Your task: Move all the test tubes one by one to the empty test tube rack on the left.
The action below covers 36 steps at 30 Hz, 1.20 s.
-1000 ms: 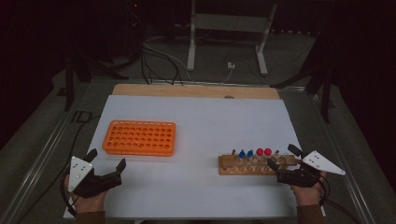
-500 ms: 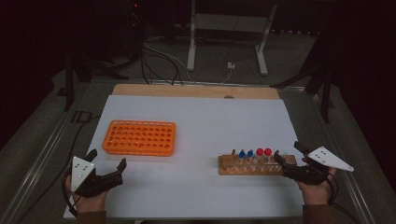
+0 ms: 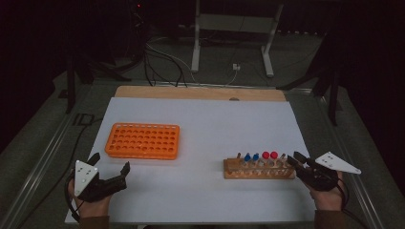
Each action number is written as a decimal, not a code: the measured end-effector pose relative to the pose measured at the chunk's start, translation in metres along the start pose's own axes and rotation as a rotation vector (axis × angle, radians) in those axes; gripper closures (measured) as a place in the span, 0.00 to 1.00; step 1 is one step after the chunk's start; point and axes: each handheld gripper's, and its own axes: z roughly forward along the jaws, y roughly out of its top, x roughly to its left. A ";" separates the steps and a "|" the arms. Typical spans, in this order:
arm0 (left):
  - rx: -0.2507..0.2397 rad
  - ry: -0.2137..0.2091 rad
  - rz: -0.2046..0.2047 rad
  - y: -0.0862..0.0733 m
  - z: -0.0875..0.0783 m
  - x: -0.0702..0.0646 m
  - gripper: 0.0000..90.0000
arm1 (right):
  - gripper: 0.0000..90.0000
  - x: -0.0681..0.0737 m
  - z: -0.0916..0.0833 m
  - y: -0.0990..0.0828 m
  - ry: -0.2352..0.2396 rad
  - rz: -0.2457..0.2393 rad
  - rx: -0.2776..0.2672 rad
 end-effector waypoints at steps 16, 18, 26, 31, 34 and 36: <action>0.006 -0.010 0.002 -0.001 0.002 -0.001 0.01 | 0.83 0.002 0.012 -0.010 -0.009 0.003 0.042; 0.010 -0.013 0.005 -0.001 0.003 -0.002 0.01 | 0.84 0.002 0.012 -0.010 -0.008 0.005 0.040; 0.015 -0.015 0.005 -0.002 0.003 -0.003 0.01 | 0.85 0.003 0.007 -0.003 -0.013 0.005 0.029; 0.022 -0.015 0.008 -0.002 0.004 -0.003 0.01 | 0.85 0.005 -0.005 0.012 -0.007 0.003 0.008; 0.028 -0.015 0.008 -0.002 0.005 -0.004 0.01 | 0.85 0.005 -0.008 0.018 -0.010 -0.007 0.010; 0.031 -0.015 0.008 -0.003 0.005 -0.004 0.01 | 0.85 0.005 -0.011 0.023 -0.012 -0.013 0.008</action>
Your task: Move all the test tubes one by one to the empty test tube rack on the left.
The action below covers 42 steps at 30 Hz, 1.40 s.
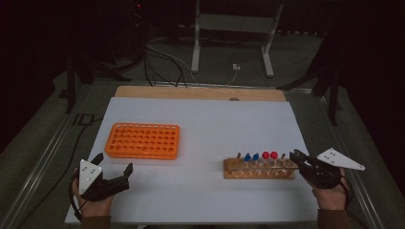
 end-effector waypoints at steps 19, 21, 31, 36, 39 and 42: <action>0.032 -0.041 -0.006 0.008 0.005 -0.007 0.01 | 0.85 0.006 0.006 0.057 0.023 -0.027 -0.106; 0.037 -0.067 0.007 0.015 0.007 -0.008 0.01 | 0.85 0.011 0.010 0.064 0.039 -0.024 -0.115; 0.000 -0.203 0.034 0.044 0.023 -0.030 0.01 | 0.85 0.047 0.032 0.091 0.121 -0.088 -0.129; -0.005 -0.256 0.043 0.061 0.039 -0.051 0.01 | 0.85 0.072 0.046 0.099 0.181 -0.107 -0.125; -0.003 -0.277 0.057 0.065 0.044 -0.060 0.01 | 0.85 0.084 0.053 0.102 0.218 -0.112 -0.122; 0.001 -0.317 0.085 0.072 0.055 -0.079 0.01 | 0.85 0.095 0.059 0.103 0.252 -0.113 -0.121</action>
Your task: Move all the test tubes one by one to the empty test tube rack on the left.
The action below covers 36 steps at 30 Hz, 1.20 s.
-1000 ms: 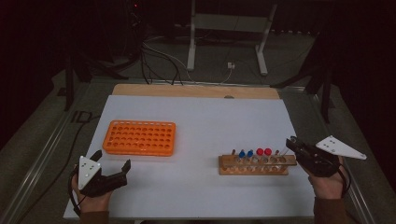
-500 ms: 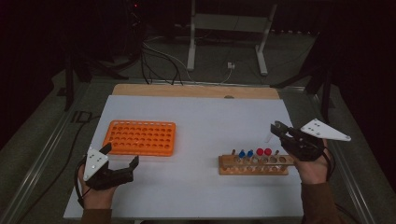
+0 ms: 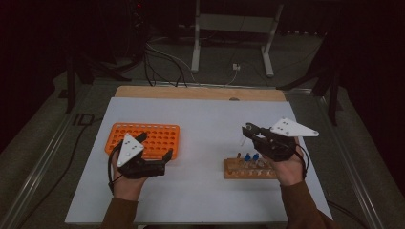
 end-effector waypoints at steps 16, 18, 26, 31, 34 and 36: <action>0.014 -0.143 0.030 0.014 0.052 -0.044 0.10 | 0.85 0.031 0.034 0.003 0.114 -0.003 0.016; 0.016 -0.158 0.038 0.016 0.056 -0.049 0.12 | 0.85 0.032 0.036 0.003 0.117 -0.001 0.018; 0.046 -0.215 0.074 0.018 0.072 -0.068 0.19 | 0.85 0.039 0.046 0.000 0.147 0.004 0.030; 0.034 -0.243 0.075 0.018 0.077 -0.073 0.50 | 0.85 0.043 0.051 -0.004 0.172 0.011 0.043; 0.040 -0.257 0.080 0.018 0.078 -0.074 0.64 | 0.85 0.044 0.053 -0.005 0.178 0.012 0.048; 0.047 -0.267 0.080 0.017 0.080 -0.074 0.72 | 0.85 0.044 0.053 -0.006 0.180 0.013 0.049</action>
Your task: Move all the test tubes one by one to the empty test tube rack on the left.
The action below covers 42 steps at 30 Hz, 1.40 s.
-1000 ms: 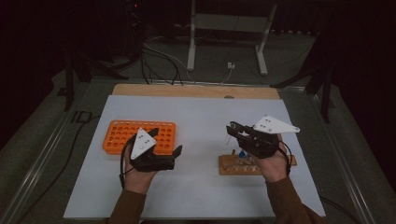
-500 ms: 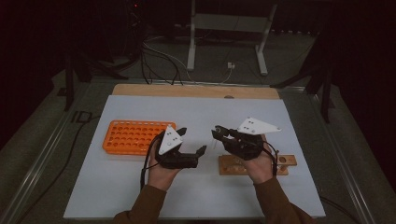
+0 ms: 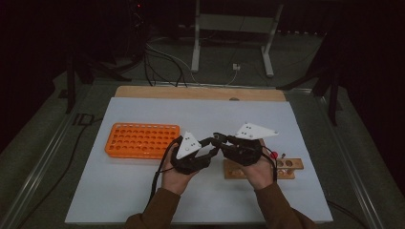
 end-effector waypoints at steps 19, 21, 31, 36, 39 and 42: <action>0.015 0.030 -0.006 -0.003 -0.002 0.011 0.85 | 0.22 -0.014 -0.013 -0.007 -0.048 0.049 -0.029; 0.006 0.038 -0.017 -0.003 -0.004 0.013 0.85 | 0.15 -0.021 -0.019 -0.009 -0.073 0.073 -0.034; -0.008 0.086 -0.030 -0.010 -0.013 0.029 0.85 | 0.01 -0.041 -0.041 -0.020 -0.154 0.101 -0.057; -0.024 0.126 -0.043 -0.015 -0.023 0.042 0.85 | 0.00 -0.051 -0.055 -0.030 -0.216 0.108 -0.059; -0.025 0.140 -0.048 -0.018 -0.027 0.046 0.85 | 0.00 -0.054 -0.060 -0.033 -0.238 0.108 -0.061; -0.022 0.165 -0.060 -0.025 -0.034 0.054 0.85 | 0.00 -0.060 -0.071 -0.039 -0.275 0.110 -0.061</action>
